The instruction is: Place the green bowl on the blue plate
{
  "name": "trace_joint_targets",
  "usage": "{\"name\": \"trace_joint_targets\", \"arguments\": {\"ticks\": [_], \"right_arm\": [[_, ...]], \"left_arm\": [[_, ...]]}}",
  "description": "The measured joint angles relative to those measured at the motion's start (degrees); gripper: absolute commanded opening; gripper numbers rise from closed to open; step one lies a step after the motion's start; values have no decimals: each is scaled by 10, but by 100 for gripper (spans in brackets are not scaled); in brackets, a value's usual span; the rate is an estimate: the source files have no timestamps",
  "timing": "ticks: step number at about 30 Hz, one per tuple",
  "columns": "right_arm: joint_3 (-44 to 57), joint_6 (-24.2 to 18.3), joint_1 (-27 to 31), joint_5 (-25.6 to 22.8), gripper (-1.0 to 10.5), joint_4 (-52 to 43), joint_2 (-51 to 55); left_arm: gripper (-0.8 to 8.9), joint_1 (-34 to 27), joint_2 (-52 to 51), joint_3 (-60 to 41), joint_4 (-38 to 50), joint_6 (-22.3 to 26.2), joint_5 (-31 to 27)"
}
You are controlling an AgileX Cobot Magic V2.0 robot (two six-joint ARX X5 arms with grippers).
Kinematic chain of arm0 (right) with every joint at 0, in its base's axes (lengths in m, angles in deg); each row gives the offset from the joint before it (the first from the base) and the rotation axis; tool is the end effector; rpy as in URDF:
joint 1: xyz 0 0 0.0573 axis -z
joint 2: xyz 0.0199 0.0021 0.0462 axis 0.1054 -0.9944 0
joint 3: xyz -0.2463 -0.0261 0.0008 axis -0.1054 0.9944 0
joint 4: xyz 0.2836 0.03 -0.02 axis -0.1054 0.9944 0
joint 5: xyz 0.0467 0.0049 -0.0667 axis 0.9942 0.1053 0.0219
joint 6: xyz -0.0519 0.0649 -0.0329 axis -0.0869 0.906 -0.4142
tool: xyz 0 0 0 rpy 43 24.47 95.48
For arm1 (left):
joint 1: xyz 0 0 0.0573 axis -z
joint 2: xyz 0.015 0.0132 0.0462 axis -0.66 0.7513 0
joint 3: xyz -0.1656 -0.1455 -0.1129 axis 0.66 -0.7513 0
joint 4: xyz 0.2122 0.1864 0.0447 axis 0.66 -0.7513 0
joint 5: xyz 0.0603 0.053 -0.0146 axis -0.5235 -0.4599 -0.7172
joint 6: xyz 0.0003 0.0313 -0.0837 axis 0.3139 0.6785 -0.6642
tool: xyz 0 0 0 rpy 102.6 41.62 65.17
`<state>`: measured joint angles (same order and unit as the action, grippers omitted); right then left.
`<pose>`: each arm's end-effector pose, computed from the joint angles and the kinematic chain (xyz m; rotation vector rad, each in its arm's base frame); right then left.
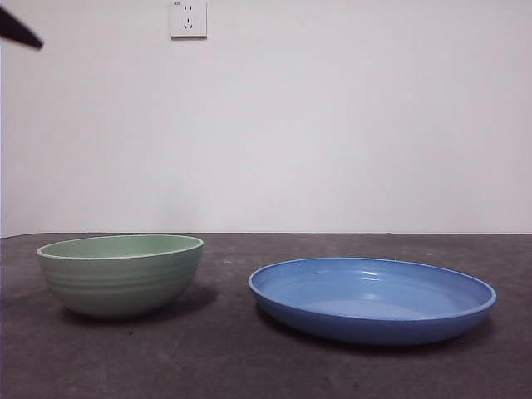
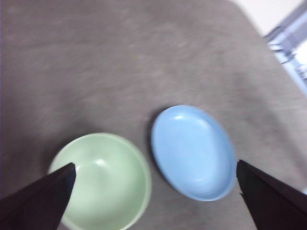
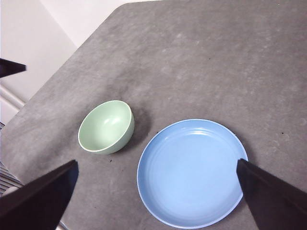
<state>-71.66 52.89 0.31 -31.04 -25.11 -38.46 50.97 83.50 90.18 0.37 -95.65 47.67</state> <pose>0.1839 0.0621 0.3312 0.2534 0.5687 0.6519 0.2551 -0.0825 0.3059 -0.2694 0.7049 -0.6145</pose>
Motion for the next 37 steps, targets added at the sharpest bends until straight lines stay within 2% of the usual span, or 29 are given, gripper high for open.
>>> {"name": "trace_joint_targets", "arguments": {"ticks": [6, 9, 18, 22, 25, 35, 37], "right_arm": [[0, 0, 0, 0, 599, 0, 0], [0, 0, 0, 0, 599, 0, 0], [0, 0, 0, 0, 599, 0, 0], [0, 3, 0, 0, 599, 0, 0], [0, 5, 0, 0, 599, 0, 0], [0, 5, 0, 0, 599, 0, 0], [0, 5, 0, 0, 599, 0, 0]], "left_arm": [[559, 0, 76, 0, -25, 12, -94], [558, 0, 119, 0, -33, 16, -119], [551, 1, 246, 0, -34, 21, -122], [497, 3, 296, 0, -22, 21, -124], [494, 3, 329, 0, -9, 21, -124], [489, 3, 366, 0, -1, 21, -124], [432, 3, 368, 0, -1, 21, -125]]}}
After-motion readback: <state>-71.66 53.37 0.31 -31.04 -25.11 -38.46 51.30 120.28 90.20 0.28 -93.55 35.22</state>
